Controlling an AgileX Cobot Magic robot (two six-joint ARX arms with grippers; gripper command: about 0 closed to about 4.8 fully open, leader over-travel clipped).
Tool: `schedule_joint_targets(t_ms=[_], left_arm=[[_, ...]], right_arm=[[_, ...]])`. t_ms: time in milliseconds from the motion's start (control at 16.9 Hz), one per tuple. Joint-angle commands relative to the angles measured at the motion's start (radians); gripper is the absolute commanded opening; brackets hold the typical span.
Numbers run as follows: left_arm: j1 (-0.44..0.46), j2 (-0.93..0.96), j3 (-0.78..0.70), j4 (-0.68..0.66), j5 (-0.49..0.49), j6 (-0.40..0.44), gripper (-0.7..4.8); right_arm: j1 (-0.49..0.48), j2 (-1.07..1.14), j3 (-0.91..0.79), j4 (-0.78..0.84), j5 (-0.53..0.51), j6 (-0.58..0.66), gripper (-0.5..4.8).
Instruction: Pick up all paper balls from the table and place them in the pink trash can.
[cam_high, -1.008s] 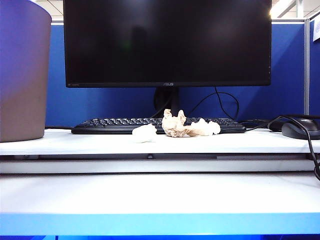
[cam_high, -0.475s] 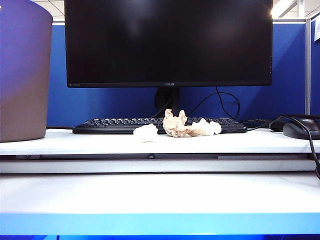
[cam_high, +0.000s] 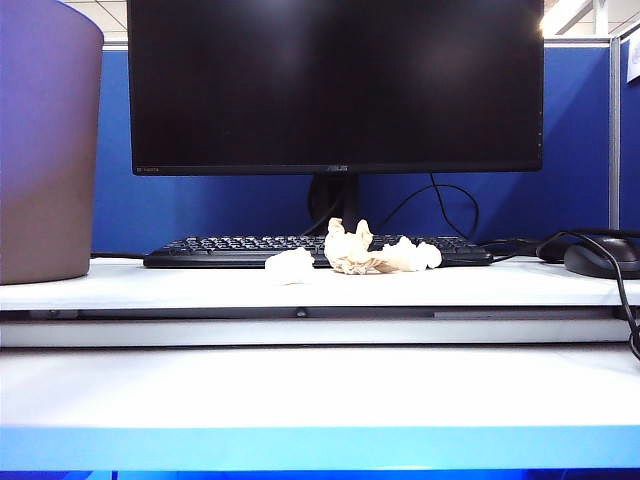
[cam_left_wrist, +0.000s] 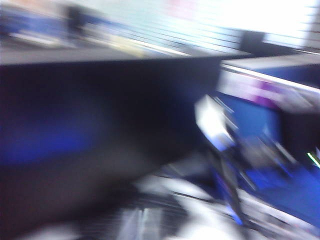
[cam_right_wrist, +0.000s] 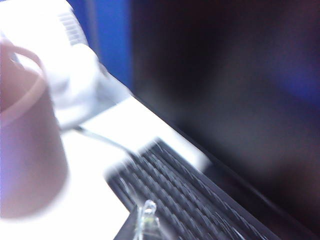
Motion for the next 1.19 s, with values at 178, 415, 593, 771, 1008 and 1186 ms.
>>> schedule_joint_targets(t_ms=[178,415,593,771,1008,1186], left_arm=[[-0.331,0.160,0.002,-0.079,-0.093,0.109,-0.06],[-0.436,0.430,-0.038,-0.114,-0.265,0.185,-0.06],[-0.464,0.670,-0.040,-0.074,-0.225,0.174,-0.06],[-0.485,0.819,-0.040,0.043,-0.221,0.130,-0.03],[-0.485,0.884,-0.040,0.148,-0.264,0.067,1.88],[-0.485,0.888,-0.040,0.163,-0.320,0.081,2.51]], right_arm=[[-0.053,-0.217,0.003,-0.245,0.107,-0.028,-0.08],[-0.053,-0.360,0.002,-0.446,0.158,-0.051,-0.08],[-0.053,-0.415,-0.028,-0.592,0.238,-0.052,-0.08],[-0.053,-0.451,-0.135,-0.592,0.312,-0.040,-0.07],[-0.053,-0.449,-0.266,-0.546,0.315,-0.030,-0.07],[-0.053,-0.449,-0.352,-0.483,0.315,-0.030,-0.07]])
